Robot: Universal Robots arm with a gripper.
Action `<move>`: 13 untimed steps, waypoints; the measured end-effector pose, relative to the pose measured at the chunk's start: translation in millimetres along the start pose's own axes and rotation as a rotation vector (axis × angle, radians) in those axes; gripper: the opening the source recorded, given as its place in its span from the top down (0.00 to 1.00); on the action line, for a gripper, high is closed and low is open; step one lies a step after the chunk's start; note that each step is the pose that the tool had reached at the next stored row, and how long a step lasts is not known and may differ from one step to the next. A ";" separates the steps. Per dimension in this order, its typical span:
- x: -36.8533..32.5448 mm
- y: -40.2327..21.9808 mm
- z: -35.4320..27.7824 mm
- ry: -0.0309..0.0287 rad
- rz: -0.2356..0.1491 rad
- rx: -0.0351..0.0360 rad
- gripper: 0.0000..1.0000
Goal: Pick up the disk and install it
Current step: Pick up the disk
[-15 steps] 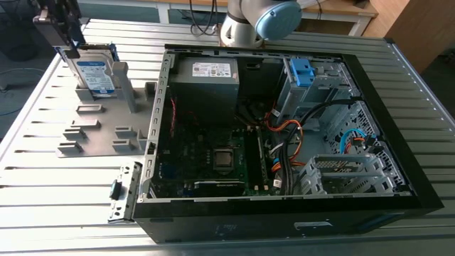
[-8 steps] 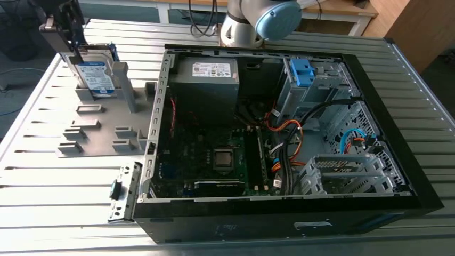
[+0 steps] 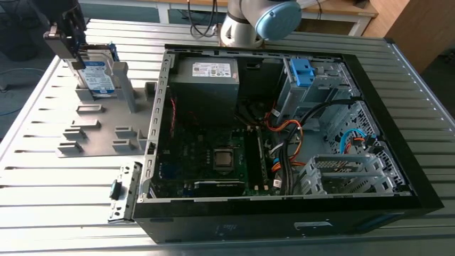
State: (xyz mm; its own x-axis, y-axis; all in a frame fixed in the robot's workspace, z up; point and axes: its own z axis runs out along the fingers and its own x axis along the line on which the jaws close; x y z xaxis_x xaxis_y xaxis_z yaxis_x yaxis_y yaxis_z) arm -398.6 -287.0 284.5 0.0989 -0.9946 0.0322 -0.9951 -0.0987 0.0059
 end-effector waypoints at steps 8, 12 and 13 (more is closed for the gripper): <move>-1.0 0.1 3.1 0.0000 0.010 -0.0005 0.40; -1.0 0.1 3.1 0.0000 0.011 -0.0005 0.40; -1.0 0.1 3.1 0.0000 0.011 -0.0004 0.42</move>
State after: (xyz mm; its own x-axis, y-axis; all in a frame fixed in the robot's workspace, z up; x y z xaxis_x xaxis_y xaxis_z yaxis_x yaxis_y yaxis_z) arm -398.8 -286.1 281.3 0.0882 -0.9956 0.0322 -0.9961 -0.0880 0.0060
